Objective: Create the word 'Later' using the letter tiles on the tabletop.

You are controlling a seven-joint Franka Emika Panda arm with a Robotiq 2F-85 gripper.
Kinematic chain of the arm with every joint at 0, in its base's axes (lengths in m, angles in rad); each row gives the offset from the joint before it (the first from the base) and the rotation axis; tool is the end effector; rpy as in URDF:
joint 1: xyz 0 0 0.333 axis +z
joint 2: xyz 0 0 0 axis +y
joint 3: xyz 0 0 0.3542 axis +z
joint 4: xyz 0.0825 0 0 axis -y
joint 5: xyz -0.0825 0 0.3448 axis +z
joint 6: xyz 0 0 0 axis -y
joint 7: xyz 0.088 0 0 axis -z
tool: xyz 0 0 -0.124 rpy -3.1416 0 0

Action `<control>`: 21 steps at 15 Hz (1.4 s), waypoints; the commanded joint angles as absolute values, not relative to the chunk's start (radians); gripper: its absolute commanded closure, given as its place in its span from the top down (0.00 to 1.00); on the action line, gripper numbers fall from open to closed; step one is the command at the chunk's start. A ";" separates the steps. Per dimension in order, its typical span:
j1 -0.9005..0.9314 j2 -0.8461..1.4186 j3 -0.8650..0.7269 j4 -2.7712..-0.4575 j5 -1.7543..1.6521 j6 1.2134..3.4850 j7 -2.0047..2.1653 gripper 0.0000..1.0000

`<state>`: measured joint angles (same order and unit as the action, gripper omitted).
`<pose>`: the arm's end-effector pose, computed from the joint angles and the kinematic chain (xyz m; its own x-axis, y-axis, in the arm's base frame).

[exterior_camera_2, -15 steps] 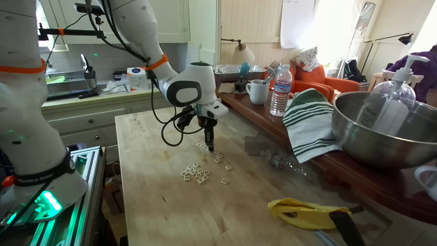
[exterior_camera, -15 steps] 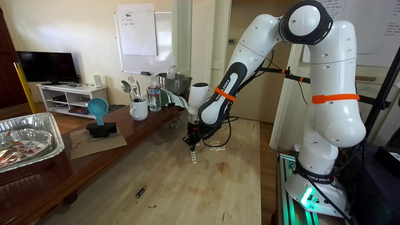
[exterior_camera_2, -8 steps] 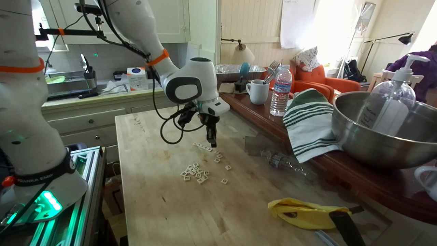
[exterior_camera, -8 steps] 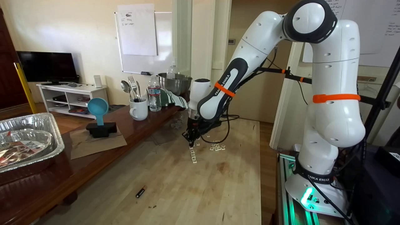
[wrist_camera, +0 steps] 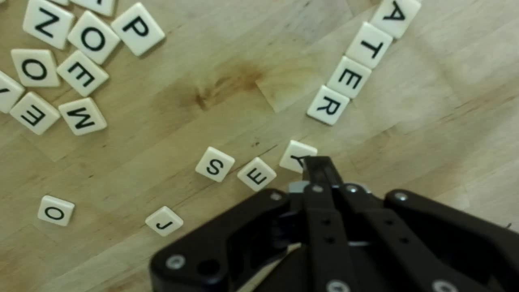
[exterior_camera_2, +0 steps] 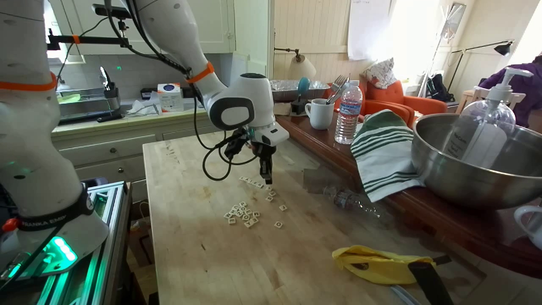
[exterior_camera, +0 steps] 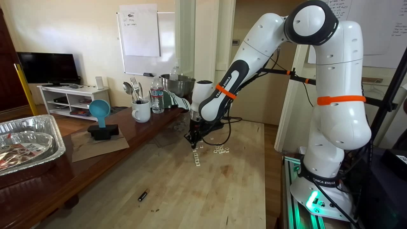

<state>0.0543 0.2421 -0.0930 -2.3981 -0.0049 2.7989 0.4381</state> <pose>0.5093 -0.0192 0.2864 0.8803 -0.4487 0.1543 -0.4474 -0.8932 -0.0451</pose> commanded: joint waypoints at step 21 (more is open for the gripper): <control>0.075 0.293 -0.221 -2.386 -0.105 2.756 0.451 0.00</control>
